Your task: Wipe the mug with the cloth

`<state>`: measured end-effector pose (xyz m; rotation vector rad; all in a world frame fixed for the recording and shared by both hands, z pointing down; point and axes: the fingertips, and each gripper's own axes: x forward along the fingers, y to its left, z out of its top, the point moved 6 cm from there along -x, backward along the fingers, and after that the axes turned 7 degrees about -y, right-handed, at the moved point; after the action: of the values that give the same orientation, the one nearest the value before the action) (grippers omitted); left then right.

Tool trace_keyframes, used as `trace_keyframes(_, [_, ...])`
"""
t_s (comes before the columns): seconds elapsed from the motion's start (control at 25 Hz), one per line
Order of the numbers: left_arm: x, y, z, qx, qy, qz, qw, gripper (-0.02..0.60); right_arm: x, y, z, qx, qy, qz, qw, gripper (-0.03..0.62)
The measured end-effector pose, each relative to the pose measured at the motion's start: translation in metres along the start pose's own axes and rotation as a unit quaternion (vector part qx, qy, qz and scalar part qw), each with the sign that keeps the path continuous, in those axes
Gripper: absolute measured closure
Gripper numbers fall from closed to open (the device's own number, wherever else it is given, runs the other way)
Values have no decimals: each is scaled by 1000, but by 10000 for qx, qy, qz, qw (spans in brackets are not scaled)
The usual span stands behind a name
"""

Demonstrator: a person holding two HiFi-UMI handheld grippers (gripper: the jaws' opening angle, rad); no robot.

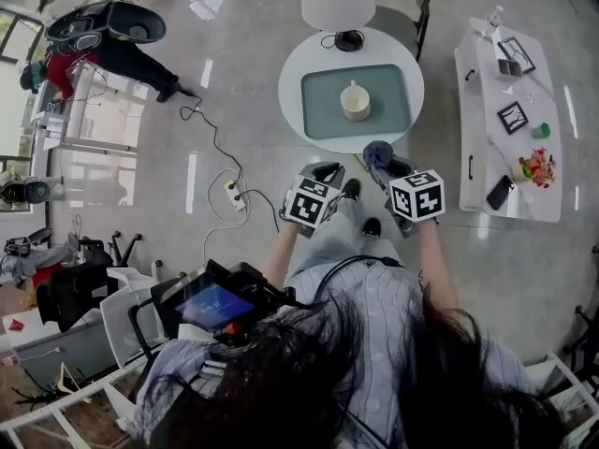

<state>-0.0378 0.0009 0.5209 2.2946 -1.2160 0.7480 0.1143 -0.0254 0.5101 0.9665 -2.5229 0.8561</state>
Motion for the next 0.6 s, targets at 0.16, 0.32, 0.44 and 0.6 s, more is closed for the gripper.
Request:
trace_keyframes(0.16, [-22,-4,-17,-224,50,105,9997,538,0,18,-13,-10,52,62,10000,496])
trace_keyframes(0.32, [-35,0,-20,-277,-14,224,9994,538,1,27,-21,24,64,85,9999,496])
trace_keyframes(0.44, [-45,8,-18,-318,-127,285,9990,538,4,37,-22,23,48,76,10000,496])
trace_keyframes(0.6, [-64,15,-20,-337,-229,237,9989,538,10,55,-23,31,6,-15,10000,496])
